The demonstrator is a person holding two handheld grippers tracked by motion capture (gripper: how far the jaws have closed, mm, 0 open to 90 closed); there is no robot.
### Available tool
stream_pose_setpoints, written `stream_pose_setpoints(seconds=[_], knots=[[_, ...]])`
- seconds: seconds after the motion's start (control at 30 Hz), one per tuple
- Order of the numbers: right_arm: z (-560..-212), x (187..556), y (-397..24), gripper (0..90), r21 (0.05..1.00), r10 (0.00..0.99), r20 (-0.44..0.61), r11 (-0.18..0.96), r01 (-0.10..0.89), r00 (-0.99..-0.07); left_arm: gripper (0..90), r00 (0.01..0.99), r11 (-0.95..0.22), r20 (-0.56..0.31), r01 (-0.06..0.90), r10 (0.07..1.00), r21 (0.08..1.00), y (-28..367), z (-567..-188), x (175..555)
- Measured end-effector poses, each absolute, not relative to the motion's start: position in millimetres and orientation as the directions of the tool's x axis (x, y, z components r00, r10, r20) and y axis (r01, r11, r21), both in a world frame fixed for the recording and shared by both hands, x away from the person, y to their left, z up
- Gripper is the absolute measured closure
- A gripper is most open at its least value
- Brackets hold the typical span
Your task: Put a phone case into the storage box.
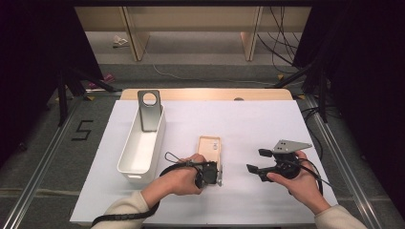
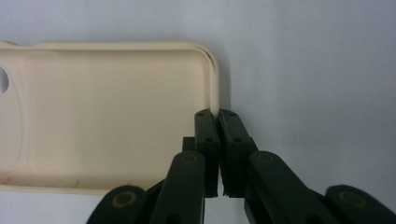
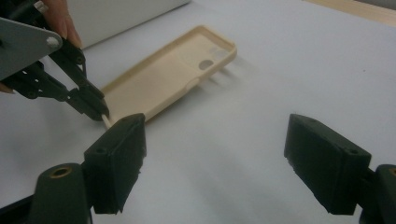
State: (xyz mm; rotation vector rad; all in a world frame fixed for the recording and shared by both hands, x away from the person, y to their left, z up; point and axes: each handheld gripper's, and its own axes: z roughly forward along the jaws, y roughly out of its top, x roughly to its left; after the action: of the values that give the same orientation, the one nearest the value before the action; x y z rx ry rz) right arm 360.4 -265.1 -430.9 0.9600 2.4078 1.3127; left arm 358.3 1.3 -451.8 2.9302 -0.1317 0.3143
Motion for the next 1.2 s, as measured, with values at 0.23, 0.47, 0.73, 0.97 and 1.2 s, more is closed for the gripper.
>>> stream_pose_setpoints(seconds=[0.23, 0.47, 0.73, 0.97, 1.2], knots=[[-432, 361, -264, 21.8, 0.816, 0.648, 0.1, 0.381, 0.435, -0.755, 87.0, 0.968, -0.972, 0.241, -0.116, -0.065, 0.205, 7, -448, 352], [-432, 363, -263, 21.9, 0.814, 0.654, 0.101, 0.379, 0.44, -0.749, 87.0, 0.968, -0.969, 0.244, -0.113, -0.057, 0.221, 12, -449, 345], [-432, 369, -254, 22.2, 0.815, 0.658, 0.125, 0.358, 0.455, -0.742, 87.1, 0.964, -0.964, 0.26, -0.12, -0.056, 0.237, 11, -443, 341], [-433, 382, -243, 23.2, 0.814, 0.661, 0.154, 0.336, 0.474, -0.734, 87.1, 0.96, -0.959, 0.273, -0.135, -0.064, 0.25, 7, -434, 337], [-433, 402, -225, 24.0, 0.812, 0.655, 0.21, 0.297, 0.503, -0.726, 87.0, 0.956, -0.953, 0.282, -0.156, -0.08, 0.258, 1, -430, 331]])
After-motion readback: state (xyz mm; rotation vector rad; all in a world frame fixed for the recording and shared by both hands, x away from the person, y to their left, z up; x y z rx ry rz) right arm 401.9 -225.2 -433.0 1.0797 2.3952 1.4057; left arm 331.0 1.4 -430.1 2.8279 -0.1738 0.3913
